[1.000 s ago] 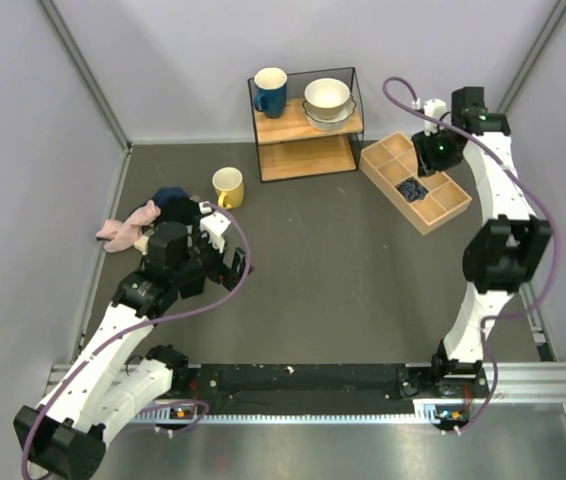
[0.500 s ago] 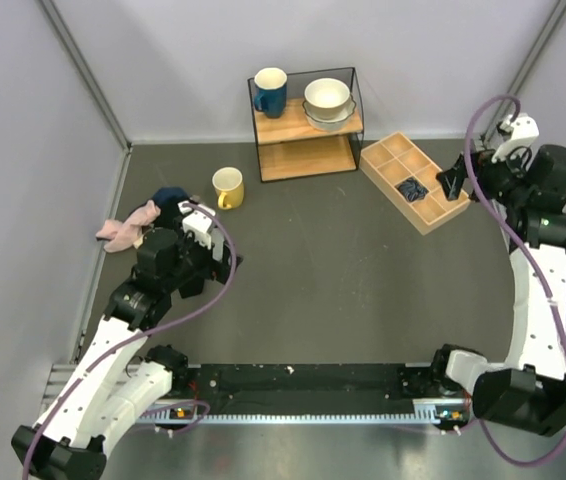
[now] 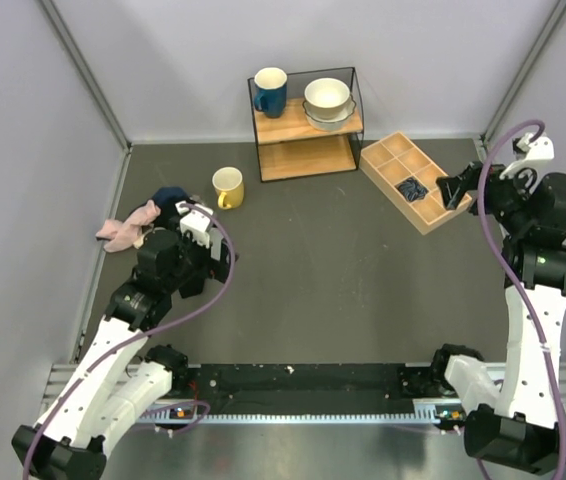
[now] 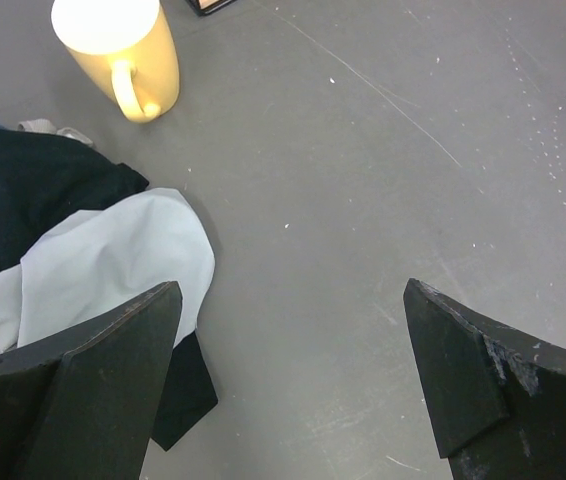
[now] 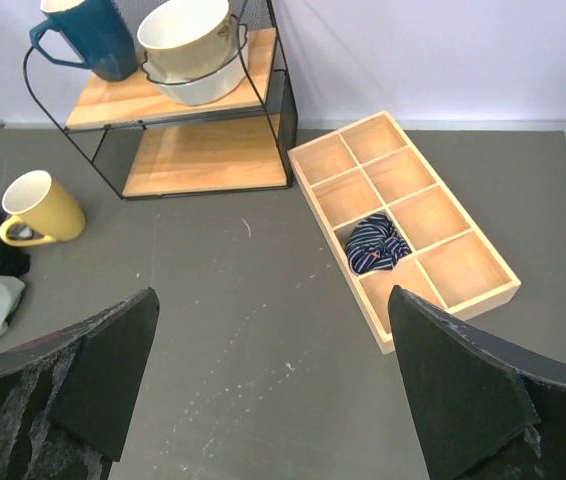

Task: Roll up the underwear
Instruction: Reset both arms

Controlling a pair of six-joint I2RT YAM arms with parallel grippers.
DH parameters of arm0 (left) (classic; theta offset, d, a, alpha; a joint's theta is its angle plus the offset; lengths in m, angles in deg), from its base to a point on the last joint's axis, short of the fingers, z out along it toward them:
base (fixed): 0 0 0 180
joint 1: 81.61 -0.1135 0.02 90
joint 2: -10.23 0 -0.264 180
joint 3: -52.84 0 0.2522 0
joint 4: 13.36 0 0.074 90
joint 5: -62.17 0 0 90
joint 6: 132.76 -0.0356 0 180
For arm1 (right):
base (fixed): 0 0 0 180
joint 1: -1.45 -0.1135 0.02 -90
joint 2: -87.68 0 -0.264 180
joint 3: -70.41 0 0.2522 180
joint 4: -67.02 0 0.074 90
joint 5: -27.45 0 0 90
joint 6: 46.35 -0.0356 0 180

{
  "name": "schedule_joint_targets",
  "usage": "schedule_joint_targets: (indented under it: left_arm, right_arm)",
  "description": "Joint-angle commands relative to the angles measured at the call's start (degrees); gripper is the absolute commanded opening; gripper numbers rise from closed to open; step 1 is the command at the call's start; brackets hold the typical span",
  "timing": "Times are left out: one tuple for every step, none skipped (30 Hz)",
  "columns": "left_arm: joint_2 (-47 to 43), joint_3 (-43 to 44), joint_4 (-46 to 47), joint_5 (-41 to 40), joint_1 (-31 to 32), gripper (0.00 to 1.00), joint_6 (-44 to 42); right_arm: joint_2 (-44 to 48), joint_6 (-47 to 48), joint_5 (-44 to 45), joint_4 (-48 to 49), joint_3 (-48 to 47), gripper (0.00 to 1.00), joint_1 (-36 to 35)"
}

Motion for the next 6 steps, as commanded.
schedule_joint_targets:
  left_arm:
    - [-0.06,-0.24,2.4,-0.97,-0.28,0.99,0.09]
    - [-0.06,-0.24,2.4,-0.96,-0.28,0.99,0.09]
    - [-0.06,-0.24,2.4,-0.96,-0.28,0.99,0.09]
    - [-0.06,-0.15,2.31,-0.96,-0.28,0.99,0.09]
    - [-0.06,-0.24,2.39,-1.05,-0.28,0.99,0.09]
    - [-0.15,-0.24,2.31,-0.97,-0.28,0.99,0.09]
  right_arm:
    - [1.04,-1.02,0.89,2.33,0.26,0.99,0.02]
    - [1.21,-0.84,0.71,2.24,0.26,0.99,0.02]
    - [1.39,-0.66,0.71,2.24,0.26,0.99,0.02]
    - [1.39,-0.84,0.71,2.24,0.35,0.99,0.02]
    - [1.48,-1.27,0.8,2.33,0.27,0.99,0.02]
    - [1.74,-1.45,0.63,2.24,0.26,0.99,0.02]
